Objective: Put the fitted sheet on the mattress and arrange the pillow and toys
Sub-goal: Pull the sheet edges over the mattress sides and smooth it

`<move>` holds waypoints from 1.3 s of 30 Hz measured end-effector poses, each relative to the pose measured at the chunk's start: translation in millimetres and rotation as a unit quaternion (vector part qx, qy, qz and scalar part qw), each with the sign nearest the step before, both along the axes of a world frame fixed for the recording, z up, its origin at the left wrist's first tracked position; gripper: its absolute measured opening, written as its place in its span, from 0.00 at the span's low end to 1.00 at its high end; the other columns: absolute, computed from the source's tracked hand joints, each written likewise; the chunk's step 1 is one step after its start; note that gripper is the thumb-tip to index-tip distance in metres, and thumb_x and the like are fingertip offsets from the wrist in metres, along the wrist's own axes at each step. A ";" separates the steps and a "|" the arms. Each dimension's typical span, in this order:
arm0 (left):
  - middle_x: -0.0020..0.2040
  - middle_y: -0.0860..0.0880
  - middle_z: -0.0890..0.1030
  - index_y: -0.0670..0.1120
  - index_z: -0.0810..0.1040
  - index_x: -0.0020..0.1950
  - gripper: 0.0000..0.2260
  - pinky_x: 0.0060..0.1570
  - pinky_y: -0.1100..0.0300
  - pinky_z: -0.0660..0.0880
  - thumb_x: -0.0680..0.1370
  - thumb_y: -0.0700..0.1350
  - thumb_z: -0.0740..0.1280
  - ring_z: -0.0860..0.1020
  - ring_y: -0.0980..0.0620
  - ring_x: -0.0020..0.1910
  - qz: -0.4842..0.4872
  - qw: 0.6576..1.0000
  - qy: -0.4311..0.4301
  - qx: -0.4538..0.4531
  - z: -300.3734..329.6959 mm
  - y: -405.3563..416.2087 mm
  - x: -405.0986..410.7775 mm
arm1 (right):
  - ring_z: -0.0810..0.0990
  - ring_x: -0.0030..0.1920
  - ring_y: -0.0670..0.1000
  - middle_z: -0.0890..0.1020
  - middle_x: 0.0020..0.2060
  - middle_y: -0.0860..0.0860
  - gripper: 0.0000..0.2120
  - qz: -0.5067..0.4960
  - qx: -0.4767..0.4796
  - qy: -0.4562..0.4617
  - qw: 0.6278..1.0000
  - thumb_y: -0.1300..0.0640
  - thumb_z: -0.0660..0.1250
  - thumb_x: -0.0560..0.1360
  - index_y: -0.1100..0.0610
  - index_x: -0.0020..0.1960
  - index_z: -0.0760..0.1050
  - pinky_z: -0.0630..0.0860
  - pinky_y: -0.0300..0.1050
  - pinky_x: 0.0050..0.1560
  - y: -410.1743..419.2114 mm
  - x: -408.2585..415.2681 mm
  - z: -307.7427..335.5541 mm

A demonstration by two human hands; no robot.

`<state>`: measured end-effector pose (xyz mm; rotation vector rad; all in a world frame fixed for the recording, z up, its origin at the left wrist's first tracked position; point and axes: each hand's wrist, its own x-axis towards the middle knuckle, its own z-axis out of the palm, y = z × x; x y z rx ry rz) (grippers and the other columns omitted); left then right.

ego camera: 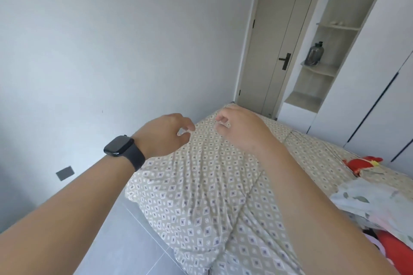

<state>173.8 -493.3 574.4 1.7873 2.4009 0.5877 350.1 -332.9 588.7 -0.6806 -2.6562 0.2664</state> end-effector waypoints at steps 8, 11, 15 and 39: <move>0.58 0.62 0.76 0.61 0.77 0.62 0.11 0.58 0.55 0.75 0.82 0.52 0.61 0.77 0.58 0.54 0.011 0.999 -0.003 -0.042 -32.4 17.7 -145.9 | 0.75 0.58 0.45 0.78 0.56 0.42 0.10 0.004 -0.037 -0.008 0.999 0.47 0.63 0.80 0.48 0.57 0.78 0.76 0.52 0.57 38.5 -150.2 -28.7; 0.60 0.62 0.75 0.61 0.76 0.63 0.11 0.57 0.59 0.73 0.82 0.52 0.61 0.75 0.60 0.49 0.030 0.996 0.011 -0.080 -34.6 12.9 -201.4 | 0.76 0.59 0.47 0.77 0.56 0.44 0.10 0.020 -0.044 -0.035 0.998 0.47 0.62 0.80 0.48 0.58 0.78 0.76 0.52 0.58 45.2 -221.2 -30.7; 0.60 0.62 0.74 0.61 0.75 0.65 0.12 0.52 0.61 0.72 0.82 0.53 0.60 0.73 0.62 0.42 0.065 0.995 0.031 -0.073 -26.6 3.7 -291.2 | 0.76 0.58 0.47 0.77 0.57 0.44 0.12 0.037 -0.046 -0.026 0.998 0.47 0.61 0.81 0.48 0.60 0.77 0.76 0.50 0.56 37.8 -322.1 -21.1; 0.56 0.60 0.77 0.60 0.78 0.55 0.11 0.52 0.59 0.73 0.82 0.59 0.58 0.75 0.61 0.46 -0.192 0.978 0.009 -0.085 -65.1 194.9 -643.7 | 0.77 0.58 0.50 0.79 0.56 0.46 0.11 -0.210 -0.081 -0.018 0.974 0.47 0.64 0.80 0.49 0.59 0.79 0.75 0.52 0.59 133.3 -597.8 -74.2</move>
